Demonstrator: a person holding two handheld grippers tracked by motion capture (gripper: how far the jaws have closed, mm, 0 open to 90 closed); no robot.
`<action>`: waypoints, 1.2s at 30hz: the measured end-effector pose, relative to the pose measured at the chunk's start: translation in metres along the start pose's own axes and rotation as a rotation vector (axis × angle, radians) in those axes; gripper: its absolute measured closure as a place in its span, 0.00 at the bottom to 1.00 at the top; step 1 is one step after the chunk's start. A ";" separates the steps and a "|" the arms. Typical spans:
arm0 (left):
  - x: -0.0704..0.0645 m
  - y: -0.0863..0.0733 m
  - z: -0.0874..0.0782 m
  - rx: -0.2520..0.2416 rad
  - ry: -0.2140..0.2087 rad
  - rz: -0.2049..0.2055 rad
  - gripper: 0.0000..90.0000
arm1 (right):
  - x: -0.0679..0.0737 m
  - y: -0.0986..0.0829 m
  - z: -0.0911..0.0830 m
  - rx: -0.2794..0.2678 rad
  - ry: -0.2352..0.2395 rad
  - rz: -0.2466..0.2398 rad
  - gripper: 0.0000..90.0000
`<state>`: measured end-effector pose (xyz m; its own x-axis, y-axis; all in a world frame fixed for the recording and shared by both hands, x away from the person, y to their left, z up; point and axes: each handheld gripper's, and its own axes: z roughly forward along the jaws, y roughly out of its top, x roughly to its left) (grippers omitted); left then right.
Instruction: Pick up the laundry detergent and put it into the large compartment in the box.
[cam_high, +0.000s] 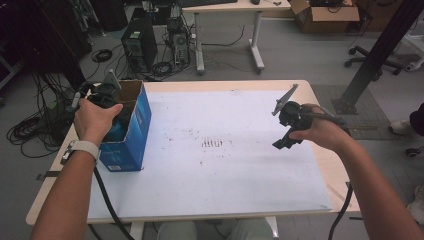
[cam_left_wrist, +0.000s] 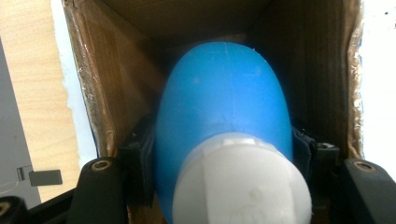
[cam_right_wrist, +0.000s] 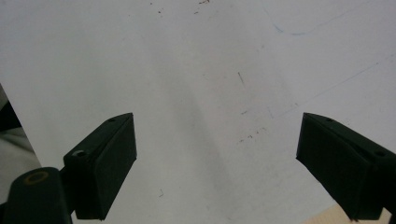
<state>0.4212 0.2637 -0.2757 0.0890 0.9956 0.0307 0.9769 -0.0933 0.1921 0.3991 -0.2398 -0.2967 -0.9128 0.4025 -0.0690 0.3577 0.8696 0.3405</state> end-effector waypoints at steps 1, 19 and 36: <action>0.000 0.000 0.000 -0.001 -0.001 0.001 0.41 | 0.000 0.000 0.000 0.000 0.002 0.001 0.13; -0.003 0.001 -0.018 -0.046 0.037 -0.018 0.33 | 0.004 0.000 0.001 -0.005 0.029 -0.015 0.14; -0.042 0.004 -0.097 -0.148 0.074 0.106 0.29 | 0.009 -0.003 -0.004 -0.017 0.035 -0.021 0.14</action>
<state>0.4024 0.2198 -0.1809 0.1697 0.9770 0.1292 0.9233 -0.2035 0.3257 0.3896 -0.2397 -0.2947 -0.9264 0.3741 -0.0434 0.3357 0.8725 0.3550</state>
